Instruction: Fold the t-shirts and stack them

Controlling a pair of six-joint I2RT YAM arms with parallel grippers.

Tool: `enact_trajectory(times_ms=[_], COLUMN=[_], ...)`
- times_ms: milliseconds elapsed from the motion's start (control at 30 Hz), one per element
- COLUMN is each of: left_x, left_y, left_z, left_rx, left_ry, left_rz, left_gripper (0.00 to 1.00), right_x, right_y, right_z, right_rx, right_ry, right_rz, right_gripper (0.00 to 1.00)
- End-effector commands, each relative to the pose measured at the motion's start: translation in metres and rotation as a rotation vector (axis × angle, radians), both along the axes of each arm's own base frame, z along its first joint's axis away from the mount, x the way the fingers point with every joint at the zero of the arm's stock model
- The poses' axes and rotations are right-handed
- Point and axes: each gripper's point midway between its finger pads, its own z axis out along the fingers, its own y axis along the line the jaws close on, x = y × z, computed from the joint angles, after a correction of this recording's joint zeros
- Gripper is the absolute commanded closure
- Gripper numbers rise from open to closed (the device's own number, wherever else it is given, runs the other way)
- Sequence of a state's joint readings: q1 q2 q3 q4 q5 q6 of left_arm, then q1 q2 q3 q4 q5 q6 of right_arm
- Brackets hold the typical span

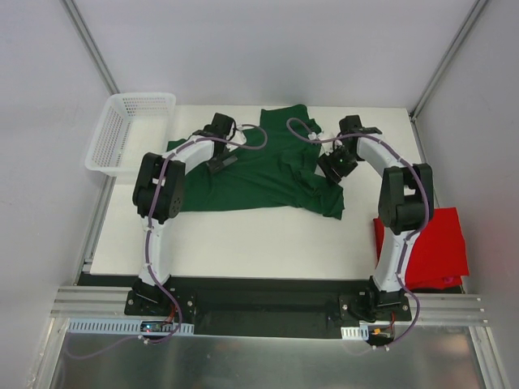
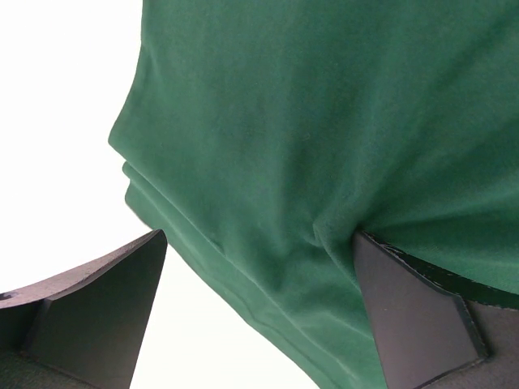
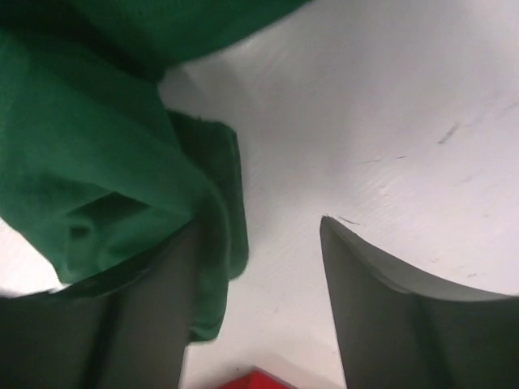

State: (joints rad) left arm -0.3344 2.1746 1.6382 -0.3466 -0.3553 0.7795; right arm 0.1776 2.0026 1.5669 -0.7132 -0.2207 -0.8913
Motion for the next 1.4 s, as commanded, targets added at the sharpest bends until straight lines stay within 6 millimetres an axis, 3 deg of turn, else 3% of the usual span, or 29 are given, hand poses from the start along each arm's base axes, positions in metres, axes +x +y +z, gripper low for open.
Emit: enact_trajectory(times_ms=[0, 67, 200, 333, 533, 733, 767, 800, 833, 867, 900, 967, 1067, 1133, 1167, 1300, 1333, 1367], left_x=[-0.007, -0.006, -0.004, -0.001, 0.009, 0.02, 0.02, 0.021, 0.022, 0.021, 0.02, 0.019, 0.014, 0.011, 0.009, 0.002, 0.002, 0.001], left_y=[0.022, 0.024, 0.022, 0.022, 0.02, 0.014, 0.013, 0.011, 0.01, 0.01, 0.008, 0.007, 0.004, 0.0, -0.001, -0.004, -0.005, -0.006], left_z=[0.008, 0.008, 0.006, 0.003, 0.011, 0.024, 0.027, 0.029, 0.032, 0.032, 0.034, 0.037, 0.039, 0.04, 0.04, 0.04, 0.044, 0.045], left_rx=[0.054, 0.062, 0.063, 0.064, 0.057, 0.044, 0.045, 0.045, 0.045, 0.05, 0.053, 0.051, 0.051, 0.047, 0.045, 0.039, 0.032, 0.026], left_ry=[0.014, 0.012, 0.011, 0.006, -0.03, -0.078, -0.083, -0.09, -0.094, -0.094, -0.096, -0.101, -0.1, -0.102, -0.101, -0.099, -0.11, -0.116], left_rz=[0.019, 0.016, 0.012, 0.017, 0.025, 0.032, 0.027, 0.027, 0.024, 0.02, 0.015, 0.014, 0.01, 0.007, 0.007, 0.014, 0.018, 0.029], left_gripper=[0.01, 0.01, 0.01, 0.01, 0.01, 0.01, 0.01, 0.01, 0.01, 0.01, 0.0, 0.01, 0.01, 0.01, 0.01, 0.01, 0.01, 0.01], right_x=[-0.003, -0.012, -0.034, -0.066, -0.138, -0.216, -0.231, -0.237, -0.233, -0.223, -0.211, -0.154, -0.093, -0.08, -0.063, -0.029, -0.023, -0.021], right_y=[0.001, -0.002, -0.005, -0.006, -0.014, -0.031, -0.035, -0.037, -0.038, -0.037, -0.035, -0.028, -0.014, 0.0, 0.006, 0.022, 0.027, 0.03], right_z=[0.005, 0.002, 0.014, 0.034, 0.055, 0.06, 0.063, 0.066, 0.068, 0.067, 0.069, 0.077, 0.093, 0.097, 0.095, 0.082, 0.064, 0.059], right_rx=[-0.011, -0.015, -0.014, -0.005, 0.0, -0.024, -0.028, -0.019, -0.027, -0.029, -0.022, -0.015, 0.033, 0.077, 0.092, 0.116, 0.112, 0.116], right_ry=[0.002, 0.023, 0.061, 0.116, 0.303, 0.672, 0.77, 0.806, 0.8, 0.752, 0.698, 0.429, 0.165, 0.111, 0.049, 0.004, 0.047, 0.068], right_rz=[0.02, 0.027, 0.041, 0.075, 0.163, 0.311, 0.323, 0.365, 0.363, 0.349, 0.334, 0.213, 0.076, 0.05, 0.035, 0.018, 0.025, 0.017], right_gripper=[0.46, 0.6, 0.99, 0.99, 0.99, 0.98, 0.89, 0.58, 0.06, 0.04, 0.04, 0.04, 0.04, 0.04, 0.04, 0.01, 0.07, 0.24])
